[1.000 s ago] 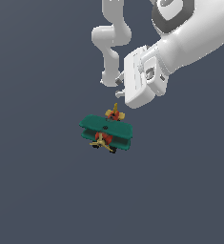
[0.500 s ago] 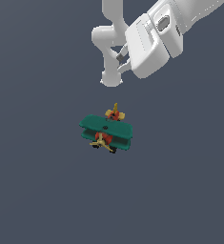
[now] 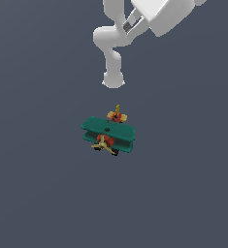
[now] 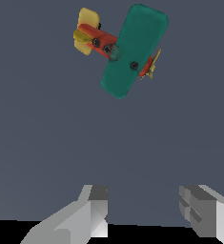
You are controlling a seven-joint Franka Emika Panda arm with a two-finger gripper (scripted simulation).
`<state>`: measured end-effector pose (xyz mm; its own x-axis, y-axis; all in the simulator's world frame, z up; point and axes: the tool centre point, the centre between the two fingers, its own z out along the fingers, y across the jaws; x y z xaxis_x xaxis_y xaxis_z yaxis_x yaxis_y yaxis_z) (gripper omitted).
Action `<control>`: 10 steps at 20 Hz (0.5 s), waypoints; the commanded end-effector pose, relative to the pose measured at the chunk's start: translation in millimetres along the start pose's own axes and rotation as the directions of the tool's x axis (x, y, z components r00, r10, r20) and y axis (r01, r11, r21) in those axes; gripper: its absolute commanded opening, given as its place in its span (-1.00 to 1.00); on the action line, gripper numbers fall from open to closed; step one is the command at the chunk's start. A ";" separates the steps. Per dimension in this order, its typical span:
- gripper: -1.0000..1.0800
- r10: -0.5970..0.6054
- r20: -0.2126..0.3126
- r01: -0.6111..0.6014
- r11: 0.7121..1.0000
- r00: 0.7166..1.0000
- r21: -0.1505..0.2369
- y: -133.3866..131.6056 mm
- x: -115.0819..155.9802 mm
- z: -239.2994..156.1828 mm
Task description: Pick up the object and move it to a goal position.
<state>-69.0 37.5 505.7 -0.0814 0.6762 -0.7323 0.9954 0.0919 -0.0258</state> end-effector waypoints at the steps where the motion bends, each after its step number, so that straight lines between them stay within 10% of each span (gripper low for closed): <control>1: 0.23 0.002 0.014 -0.002 1.000 1.000 -0.023 -4.8 -9.2 -14.9; 10: 0.23 0.004 0.086 0.005 0.995 0.996 -0.095 -22.6 -31.4 -66.5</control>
<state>-89.0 58.7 566.6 -0.0735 0.6220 -0.7795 0.9875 0.1546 0.0303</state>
